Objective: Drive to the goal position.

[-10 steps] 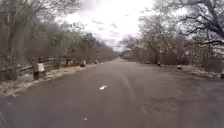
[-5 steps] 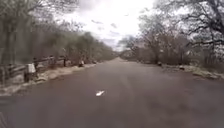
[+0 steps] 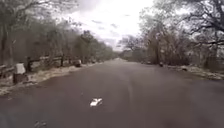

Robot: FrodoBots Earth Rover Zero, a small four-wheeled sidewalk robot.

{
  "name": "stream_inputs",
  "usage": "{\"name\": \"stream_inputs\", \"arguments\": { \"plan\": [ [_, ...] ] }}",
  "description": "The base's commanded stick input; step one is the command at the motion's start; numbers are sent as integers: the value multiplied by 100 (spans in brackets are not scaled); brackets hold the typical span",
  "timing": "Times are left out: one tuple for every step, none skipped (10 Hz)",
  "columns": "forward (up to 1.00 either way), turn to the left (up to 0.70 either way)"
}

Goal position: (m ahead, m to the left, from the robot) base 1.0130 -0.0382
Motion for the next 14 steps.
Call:
{"name": "stream_inputs", "arguments": {
  "plan": [
    [70,0],
    [70,0],
    [70,0],
    [70,0],
    [70,0],
    [70,0],
    [70,0],
    [70,0],
    [70,0],
    [70,0],
    [70,0],
    [70,0],
    [70,0],
    [70,0]
  ]
}}
